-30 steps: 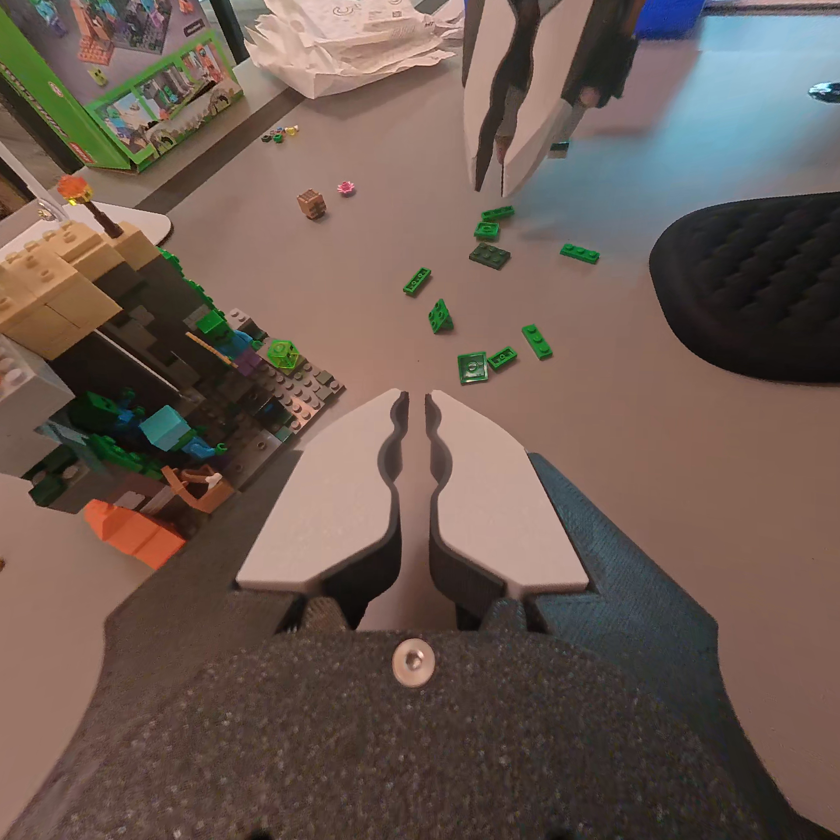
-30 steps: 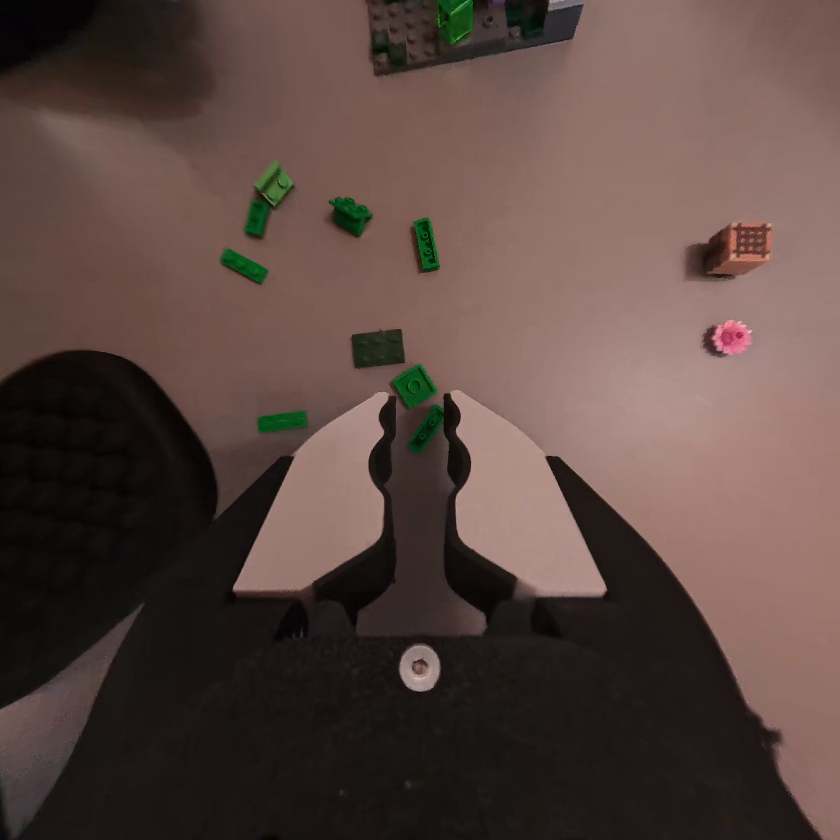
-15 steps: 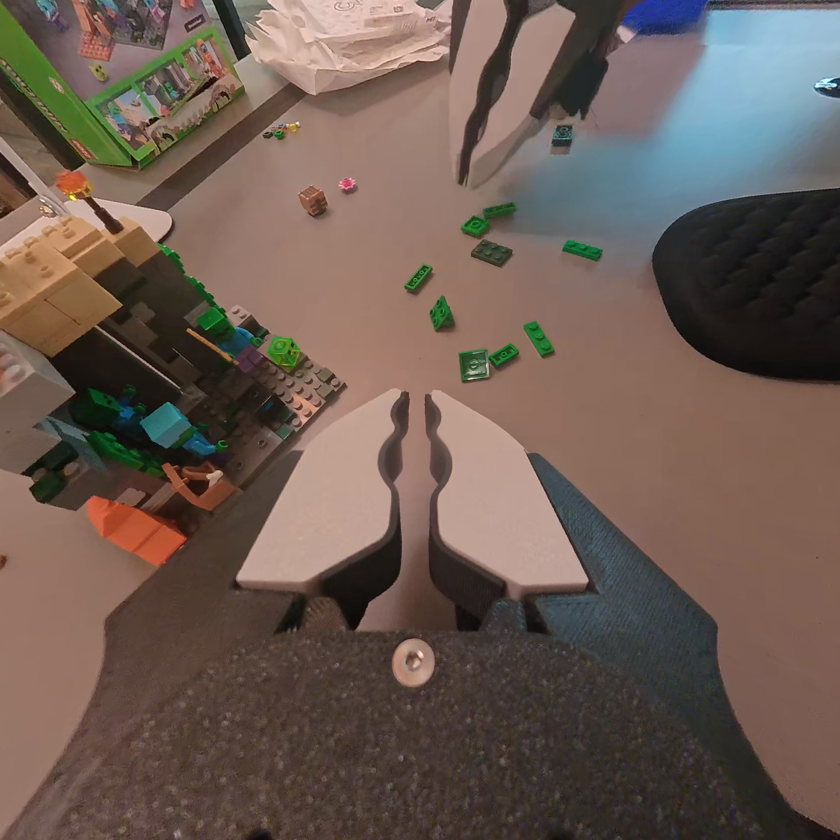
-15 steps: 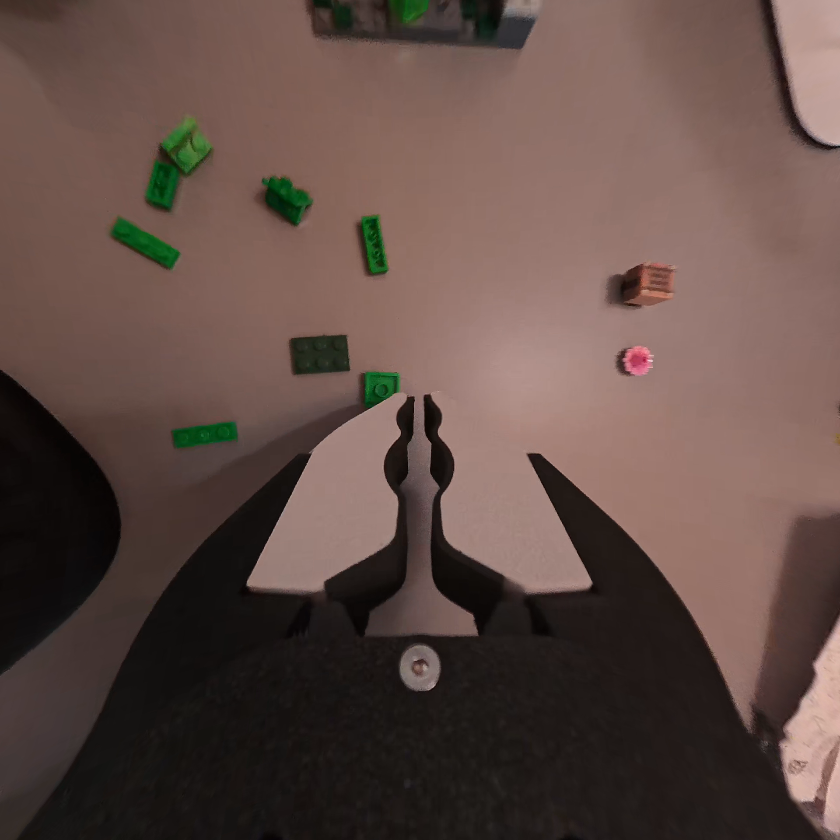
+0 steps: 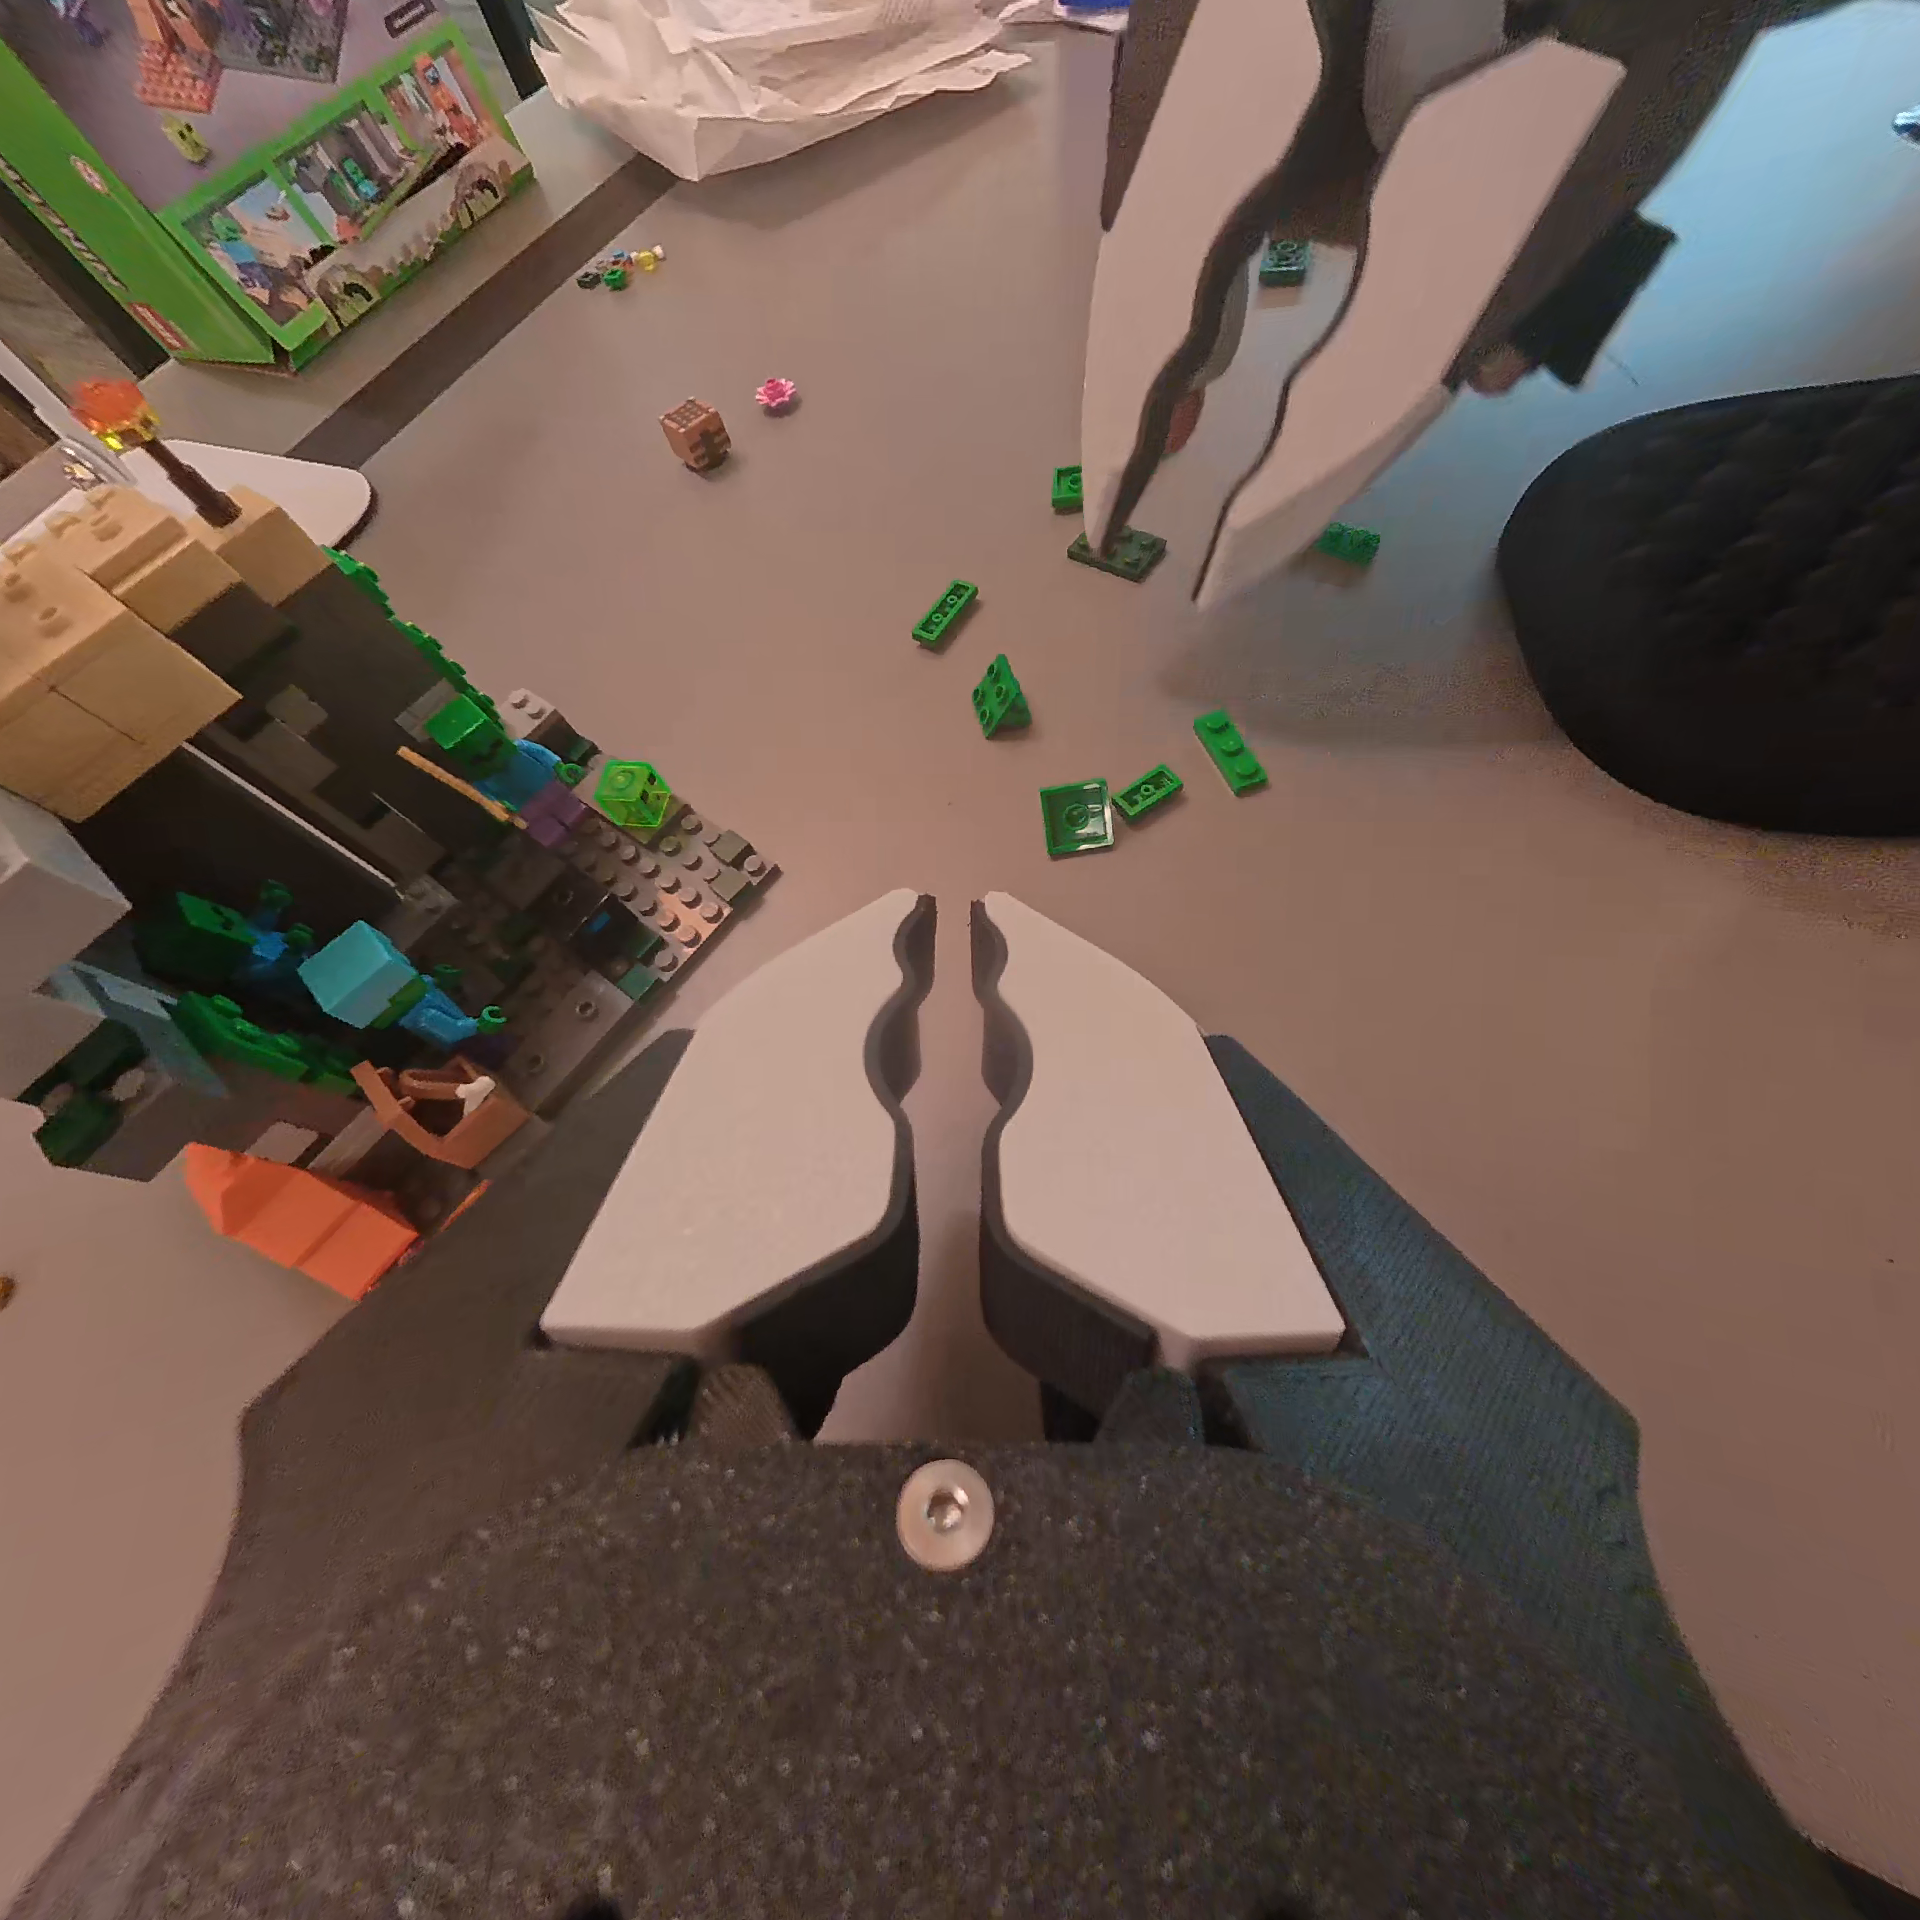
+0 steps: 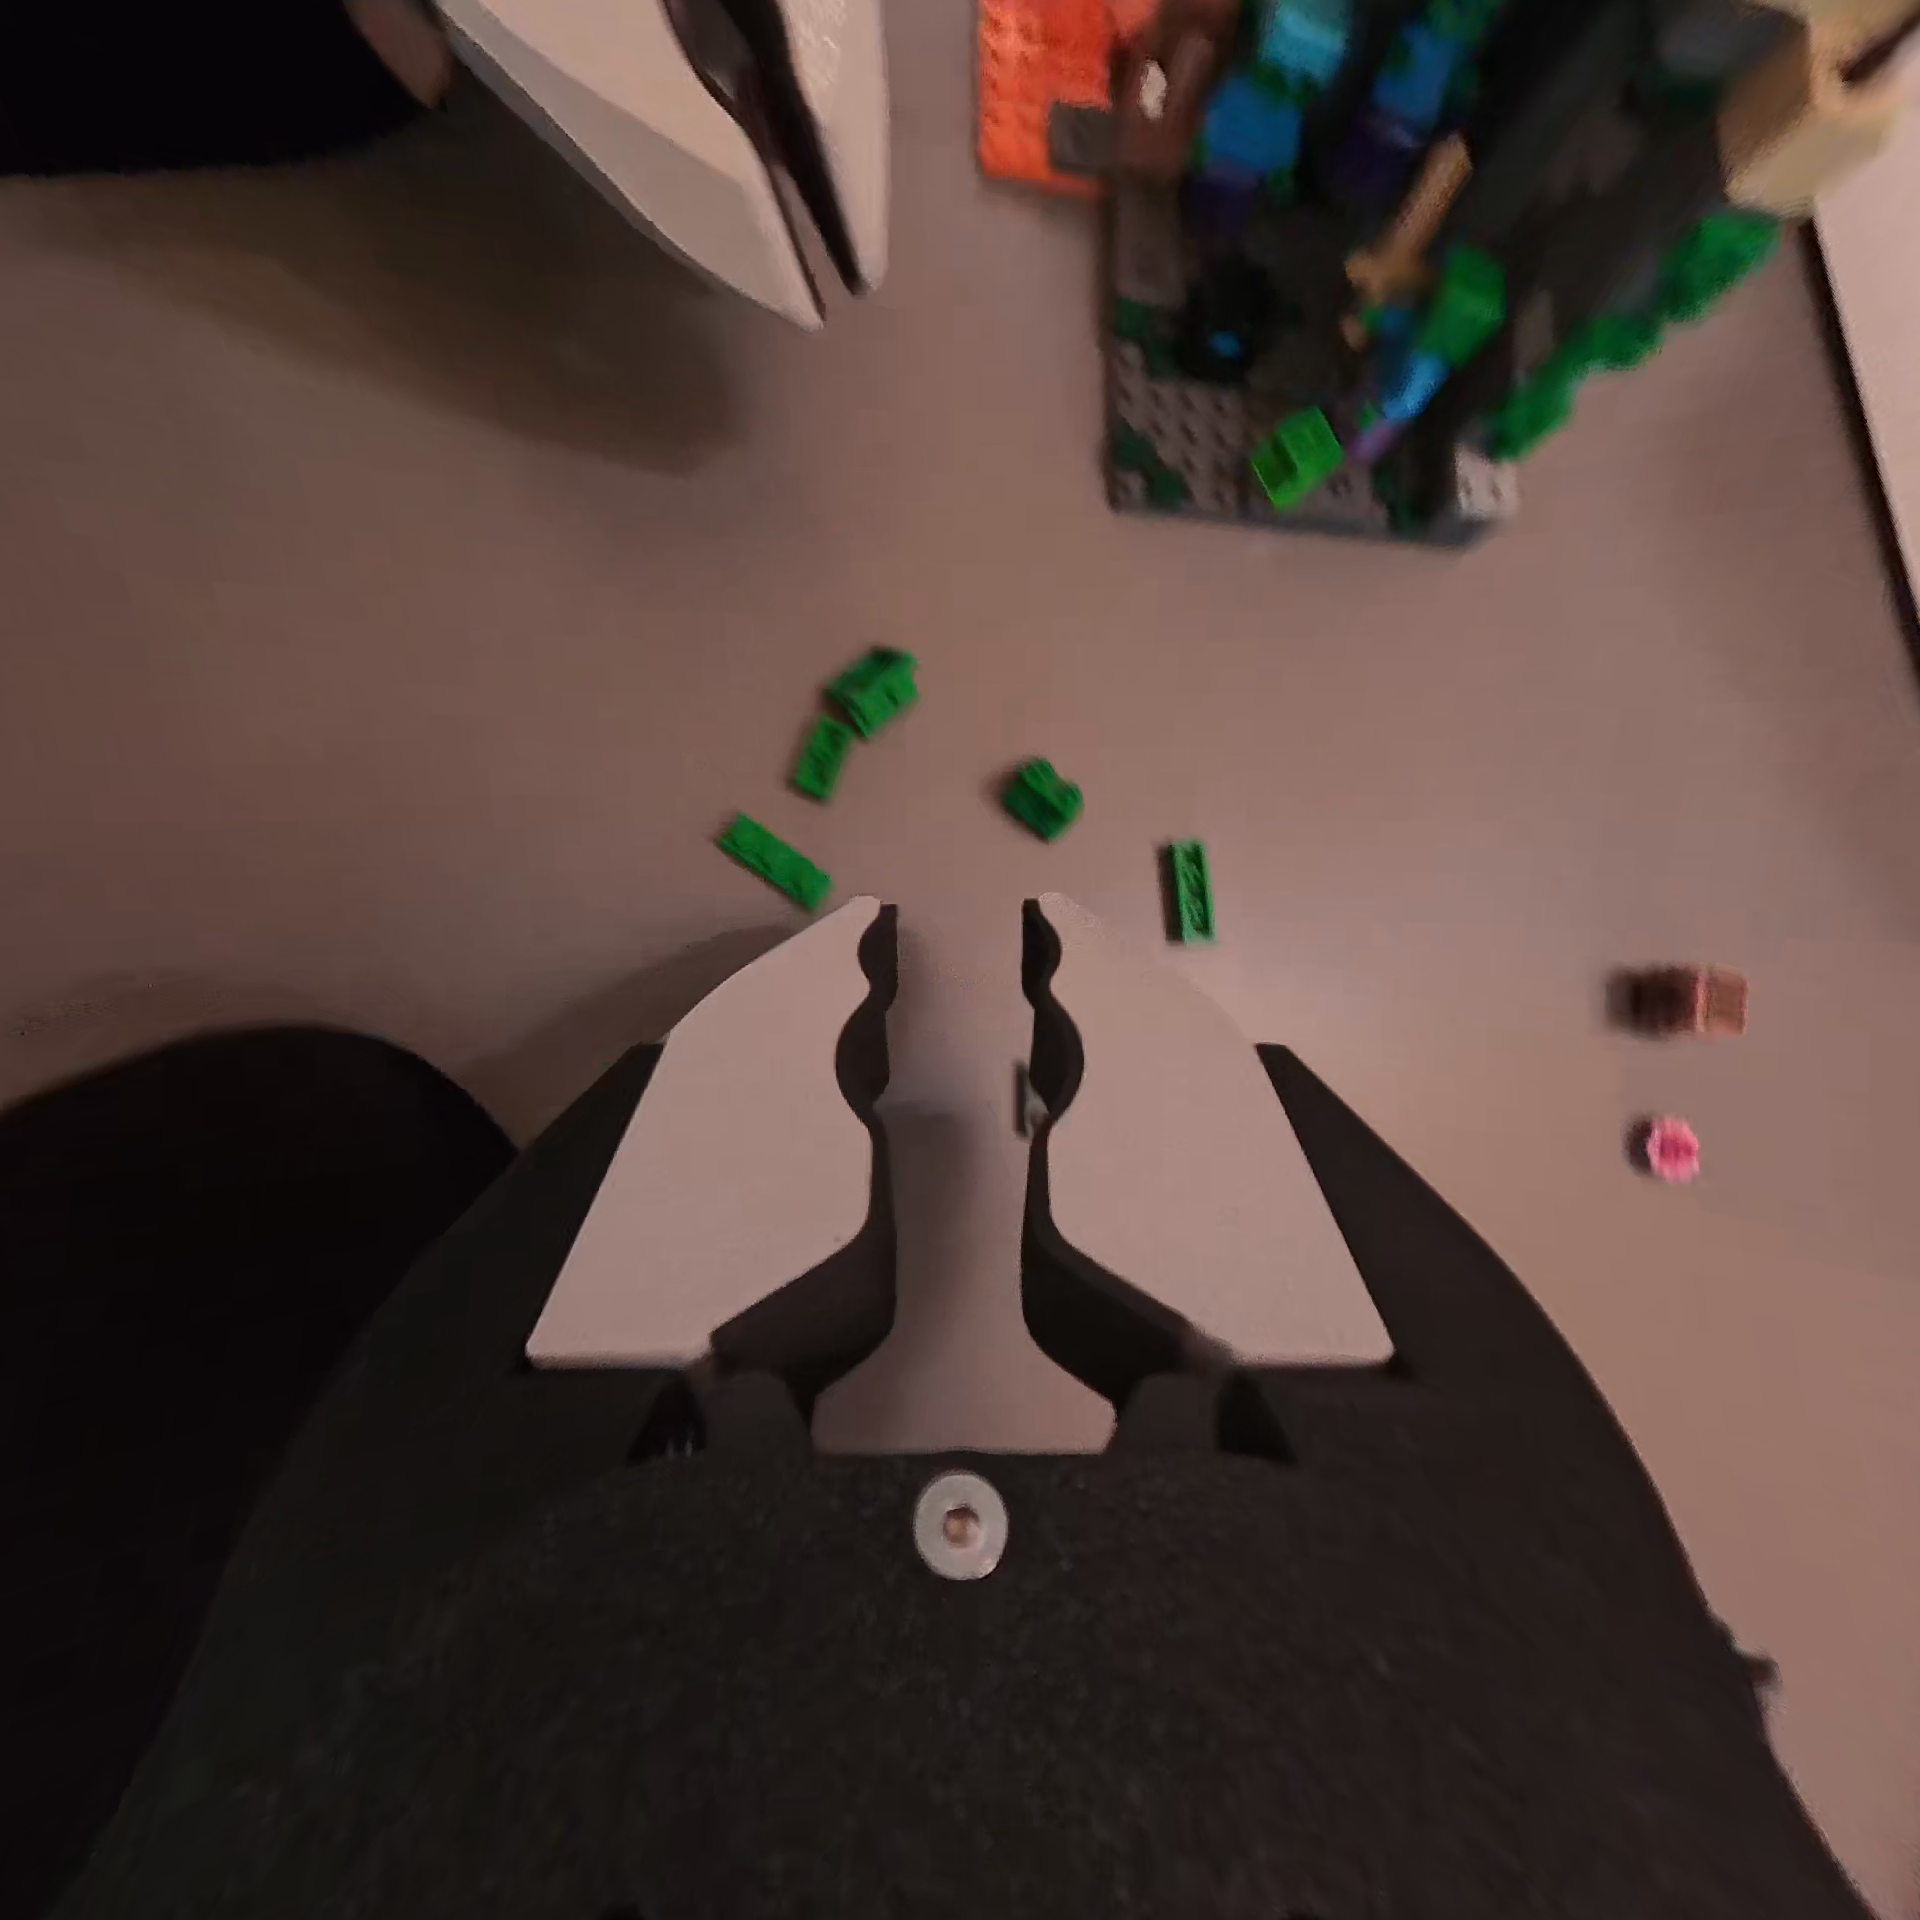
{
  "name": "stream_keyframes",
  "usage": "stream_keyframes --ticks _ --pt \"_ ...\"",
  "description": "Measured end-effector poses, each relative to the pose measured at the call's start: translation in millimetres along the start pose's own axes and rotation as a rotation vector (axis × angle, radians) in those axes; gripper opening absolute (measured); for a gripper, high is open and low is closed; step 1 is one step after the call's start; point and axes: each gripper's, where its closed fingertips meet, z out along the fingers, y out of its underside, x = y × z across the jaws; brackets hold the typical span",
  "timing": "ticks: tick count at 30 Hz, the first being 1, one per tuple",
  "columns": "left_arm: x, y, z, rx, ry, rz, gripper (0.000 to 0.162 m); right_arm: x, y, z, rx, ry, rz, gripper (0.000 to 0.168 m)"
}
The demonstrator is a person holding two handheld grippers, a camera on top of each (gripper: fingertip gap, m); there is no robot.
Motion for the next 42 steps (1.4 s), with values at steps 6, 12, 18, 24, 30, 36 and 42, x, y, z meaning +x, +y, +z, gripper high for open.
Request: stream_keyframes --ticks 6,12,18,24,30,36,42 --pt "-1 0 -1 0.006 -0.002 -0.006 0.006 -19 -35 34 -0.014 -0.030 -0.104 0.021" --pt "-1 0 -2 0.007 -0.007 0.002 0.006 -17 -26 53 -0.102 -0.052 -0.126 0.015" --pt "2 2 0 -0.015 -0.017 0.051 0.006 -8 11 29 -0.172 -0.050 -0.055 0.009" --pt "4 4 2 -0.034 -0.021 0.077 0.006 15 21 0 -0.073 0.007 0.105 0.009" --pt "1 5 2 -0.030 -0.016 0.038 0.005 22 -18 21 0.026 0.009 0.113 0.014" --pt "0 1 -1 0.005 -0.012 0.020 0.004 12 3 40 -0.099 -0.119 0.120 0.009" --pt "5 3 1 -0.016 -0.011 0.066 0.005 6 24 8 -0.103 -0.121 0.107 0.010"
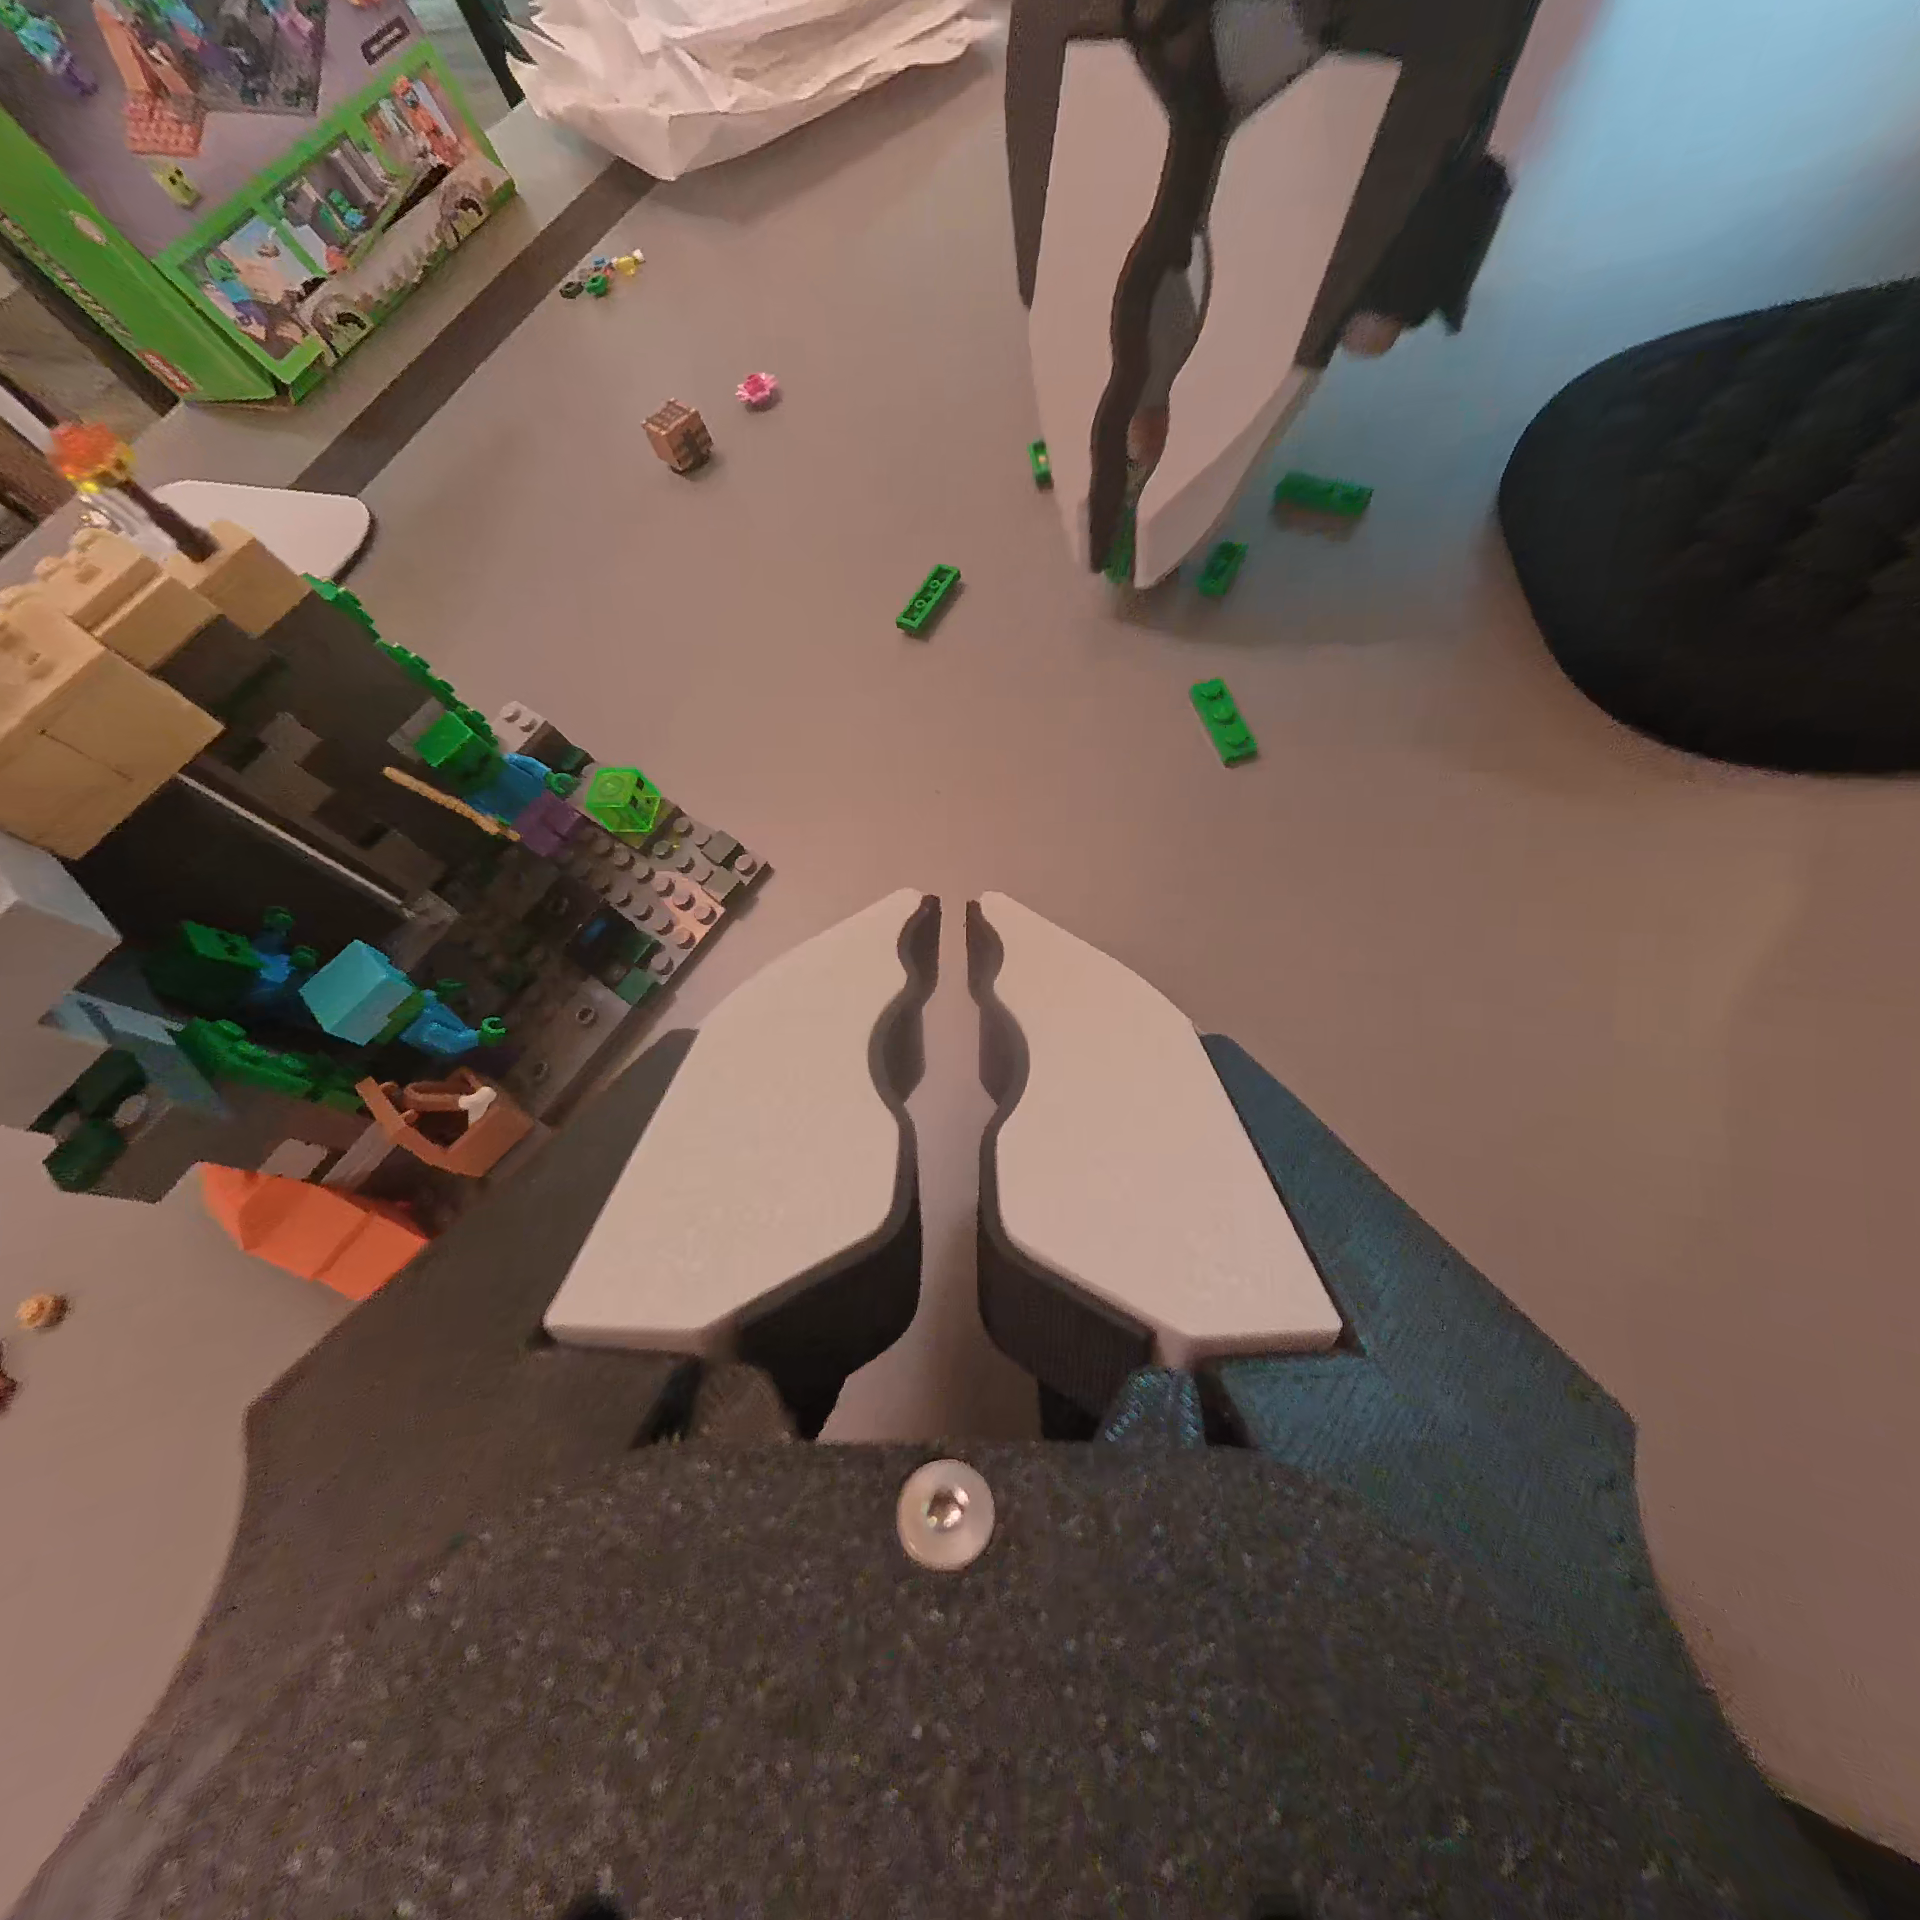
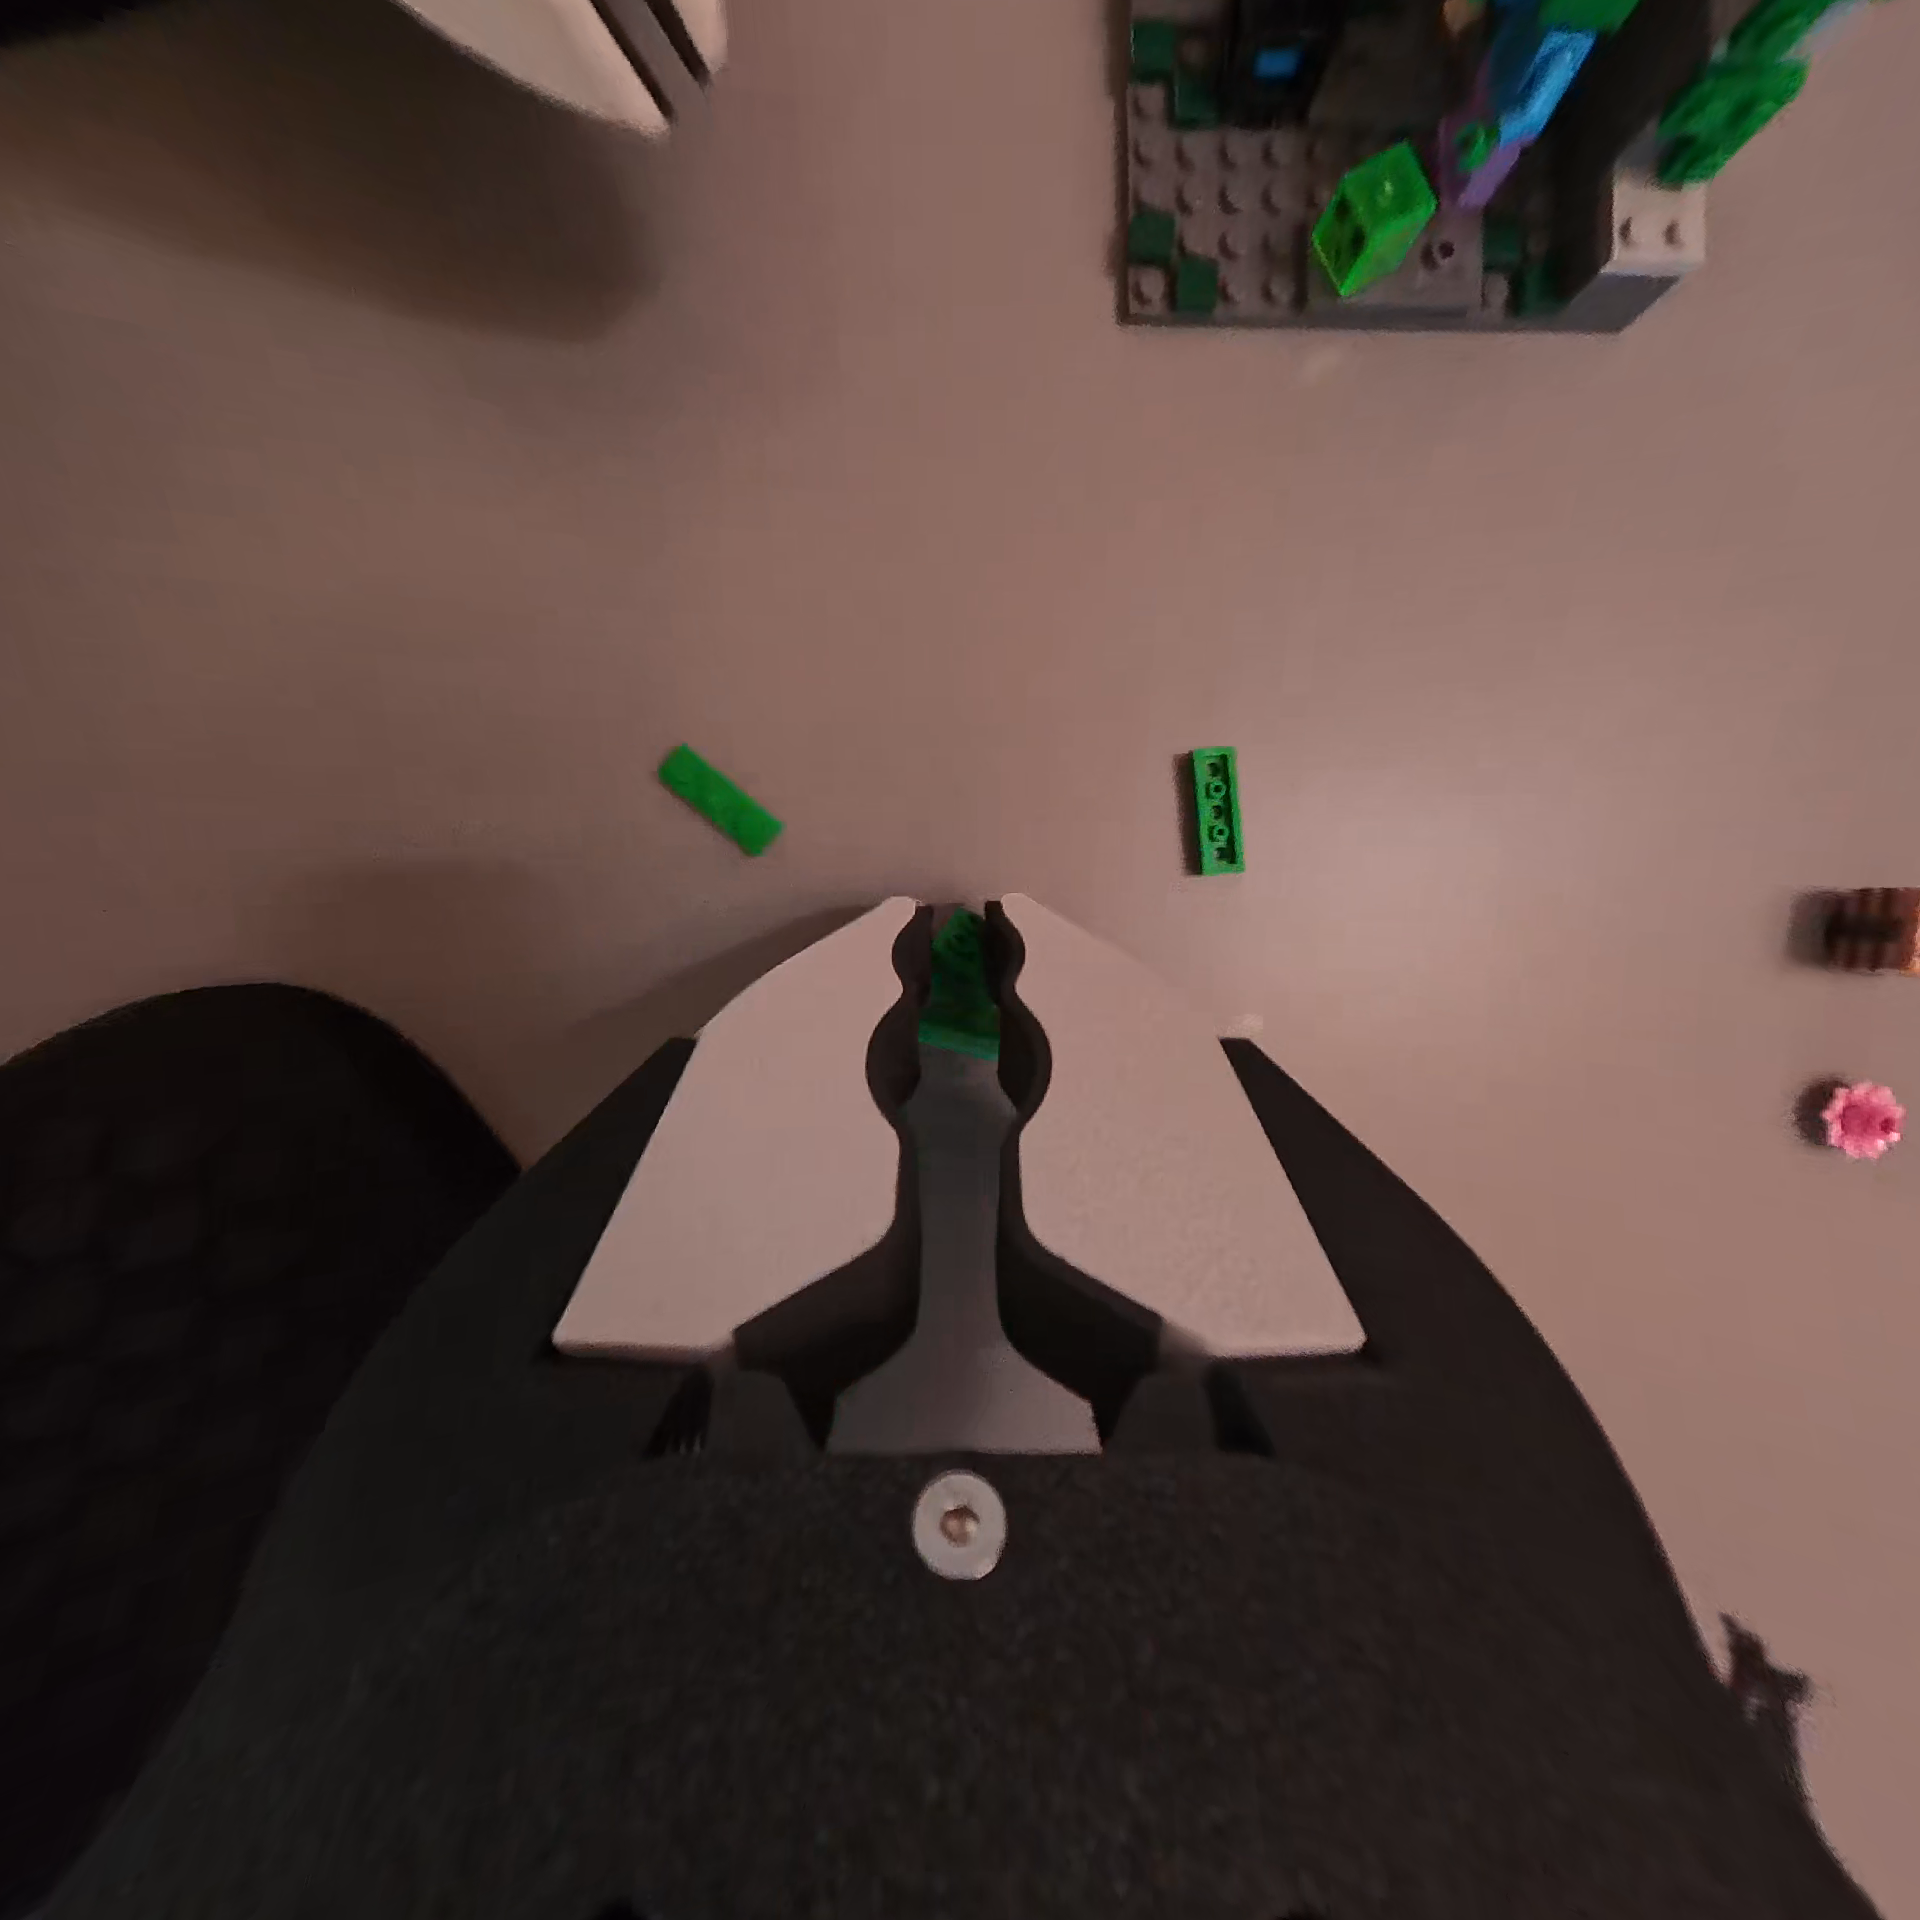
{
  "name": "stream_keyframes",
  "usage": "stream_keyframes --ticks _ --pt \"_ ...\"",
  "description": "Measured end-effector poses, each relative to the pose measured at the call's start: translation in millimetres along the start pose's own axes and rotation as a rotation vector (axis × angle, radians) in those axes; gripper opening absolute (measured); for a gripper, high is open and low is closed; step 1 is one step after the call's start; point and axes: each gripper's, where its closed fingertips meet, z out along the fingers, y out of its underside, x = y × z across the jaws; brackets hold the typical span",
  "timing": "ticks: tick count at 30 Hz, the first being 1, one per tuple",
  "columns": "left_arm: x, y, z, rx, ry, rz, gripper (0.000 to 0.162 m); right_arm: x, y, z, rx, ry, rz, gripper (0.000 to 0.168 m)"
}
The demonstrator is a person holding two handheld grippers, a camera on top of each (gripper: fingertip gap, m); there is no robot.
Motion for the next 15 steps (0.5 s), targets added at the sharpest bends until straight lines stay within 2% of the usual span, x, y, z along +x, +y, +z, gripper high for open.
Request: stream_keyframes --ticks 4,7,9,11,15 --pt "3 4 3 -0.032 -0.004 0.041 0.005 -29 -21 1 0.082 -0.047 -0.071 0.013" --pt "1 4 3 -0.025 -0.001 0.018 0.004 -42 -28 14 0.063 -0.057 -0.123 0.014" --pt "0 2 2 -0.011 0.002 -0.003 0.004 -41 -25 19 0.026 -0.041 -0.146 0.013" --pt "-1 1 1 -0.002 0.003 -0.013 0.004 -33 -17 15 -0.007 -0.036 -0.130 0.005" --pt "0 1 1 -0.002 0.001 0.004 0.004 -2 18 1 -0.111 0.016 -0.063 0.000"
